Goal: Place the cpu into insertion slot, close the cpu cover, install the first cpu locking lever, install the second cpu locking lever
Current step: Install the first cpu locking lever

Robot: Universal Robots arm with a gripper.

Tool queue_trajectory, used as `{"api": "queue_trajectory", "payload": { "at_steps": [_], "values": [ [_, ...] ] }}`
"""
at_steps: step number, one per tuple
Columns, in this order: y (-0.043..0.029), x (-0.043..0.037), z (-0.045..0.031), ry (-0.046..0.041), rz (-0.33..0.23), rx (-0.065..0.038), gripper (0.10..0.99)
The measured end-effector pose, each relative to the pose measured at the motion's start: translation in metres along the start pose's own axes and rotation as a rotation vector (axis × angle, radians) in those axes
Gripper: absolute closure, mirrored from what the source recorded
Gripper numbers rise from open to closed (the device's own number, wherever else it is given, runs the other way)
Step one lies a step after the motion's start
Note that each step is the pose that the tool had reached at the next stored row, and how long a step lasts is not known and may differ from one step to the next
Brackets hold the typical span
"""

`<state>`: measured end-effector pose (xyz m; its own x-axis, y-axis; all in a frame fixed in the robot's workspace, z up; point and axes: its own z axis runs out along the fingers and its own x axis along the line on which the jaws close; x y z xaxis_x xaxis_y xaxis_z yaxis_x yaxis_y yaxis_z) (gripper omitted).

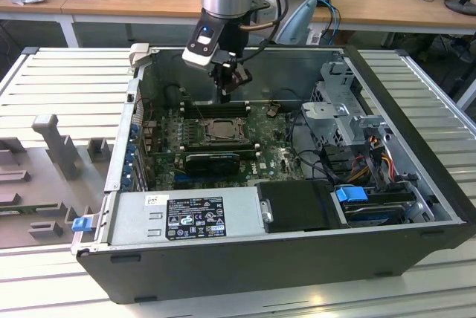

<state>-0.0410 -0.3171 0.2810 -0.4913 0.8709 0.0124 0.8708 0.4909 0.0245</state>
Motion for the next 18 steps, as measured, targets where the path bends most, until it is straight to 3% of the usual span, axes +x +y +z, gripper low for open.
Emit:
{"api": "queue_trajectory", "payload": {
  "at_steps": [5,18],
  "values": [
    [-0.0005,-0.0003,-0.0001,0.0018,-0.072,0.001,0.98],
    [-0.0011,-0.001,0.0,0.0042,-0.171,0.002,0.98]
  ]
}}
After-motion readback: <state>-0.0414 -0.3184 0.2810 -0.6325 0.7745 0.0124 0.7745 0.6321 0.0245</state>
